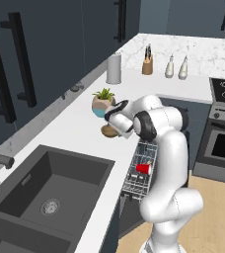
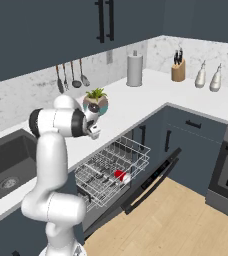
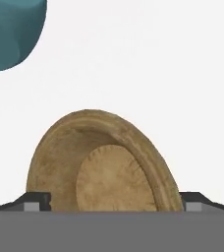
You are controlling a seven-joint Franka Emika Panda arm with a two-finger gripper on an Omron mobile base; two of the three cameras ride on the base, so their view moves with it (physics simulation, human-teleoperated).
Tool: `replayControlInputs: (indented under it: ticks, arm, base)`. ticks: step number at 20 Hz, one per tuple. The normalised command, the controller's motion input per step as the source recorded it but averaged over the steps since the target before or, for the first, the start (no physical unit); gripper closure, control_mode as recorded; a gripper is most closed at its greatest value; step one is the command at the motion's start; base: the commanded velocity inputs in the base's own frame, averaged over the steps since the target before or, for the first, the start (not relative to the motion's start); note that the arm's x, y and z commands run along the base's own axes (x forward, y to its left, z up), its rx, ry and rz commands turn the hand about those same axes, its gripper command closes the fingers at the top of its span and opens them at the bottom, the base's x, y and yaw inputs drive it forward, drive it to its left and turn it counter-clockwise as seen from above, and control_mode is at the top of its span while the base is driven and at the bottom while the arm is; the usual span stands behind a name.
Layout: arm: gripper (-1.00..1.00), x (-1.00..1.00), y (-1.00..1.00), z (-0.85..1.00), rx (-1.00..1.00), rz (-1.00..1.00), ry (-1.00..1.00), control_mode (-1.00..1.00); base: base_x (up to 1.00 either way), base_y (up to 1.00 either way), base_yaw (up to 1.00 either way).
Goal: Pick up the cup and bowl from the counter, place them in the dishwasher, and close the dishwasher door.
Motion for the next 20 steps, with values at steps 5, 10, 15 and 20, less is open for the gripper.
replayControlInputs:
  ticks: [5,10,15,20]
  arm:
    - [1.00,0.00,0.17,-0.19,0.00,0.00,0.11,-1.00]
    - [1.00,-0.29,-0.07,-0.04,0.00,0.00,0.02,-1.00]
    - [1.00,-0.79,-0.60,0.00,0.03,0.00,0.00,-1.00]
    - [1.00,-1.00,-0.98,0.00,0.11,0.00,0.00,-1.00]
  base:
    - [0.00,0.00,0.00]
    - [0.00,0.00,0.00]
    - [0.00,0.00,0.00]
    - [0.00,0.00,0.00]
